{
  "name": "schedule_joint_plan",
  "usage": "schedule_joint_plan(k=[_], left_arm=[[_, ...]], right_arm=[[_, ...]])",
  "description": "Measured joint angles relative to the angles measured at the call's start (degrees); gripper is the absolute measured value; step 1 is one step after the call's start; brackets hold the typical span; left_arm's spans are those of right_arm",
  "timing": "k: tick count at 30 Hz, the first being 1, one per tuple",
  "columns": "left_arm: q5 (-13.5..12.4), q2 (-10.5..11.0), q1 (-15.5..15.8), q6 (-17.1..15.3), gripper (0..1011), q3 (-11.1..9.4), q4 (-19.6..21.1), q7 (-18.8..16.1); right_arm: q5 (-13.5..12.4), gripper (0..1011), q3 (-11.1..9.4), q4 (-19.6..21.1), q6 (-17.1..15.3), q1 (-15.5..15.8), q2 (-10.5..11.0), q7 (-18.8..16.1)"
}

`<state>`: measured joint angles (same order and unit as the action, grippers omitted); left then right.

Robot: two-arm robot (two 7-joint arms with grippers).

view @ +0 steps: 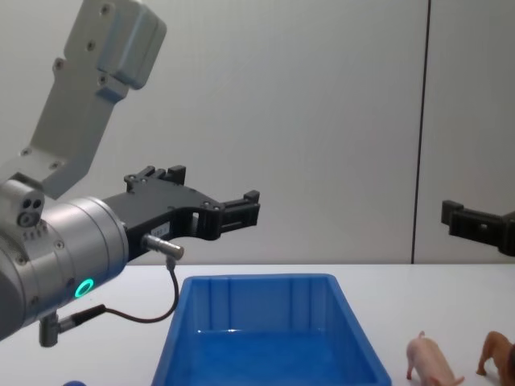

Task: Pick up the two dolls from the table and place them into the box.

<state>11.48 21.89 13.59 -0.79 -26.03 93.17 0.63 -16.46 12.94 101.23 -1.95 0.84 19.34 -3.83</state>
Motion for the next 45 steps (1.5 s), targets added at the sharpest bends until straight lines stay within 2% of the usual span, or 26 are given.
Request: schedule_joint_plan(k=[11,32,45], left_arm=[[0.0,0.0,0.0,0.0,1001,0.0,0.0,0.0],[0.0,0.0,0.0,0.0,1001,0.0,0.0,0.0],[0.0,0.0,0.0,0.0,1001,0.0,0.0,0.0]], right_arm=[[-0.8,1001,-0.4,-0.7,-0.6,-0.3,0.2,-0.4],[-1.9,1001,-1.7,-6.1,-9.2,-0.5,1.5,-1.4],[-1.8,980,-1.5,-9.1,-12.5,-0.7,1.2,-2.2]])
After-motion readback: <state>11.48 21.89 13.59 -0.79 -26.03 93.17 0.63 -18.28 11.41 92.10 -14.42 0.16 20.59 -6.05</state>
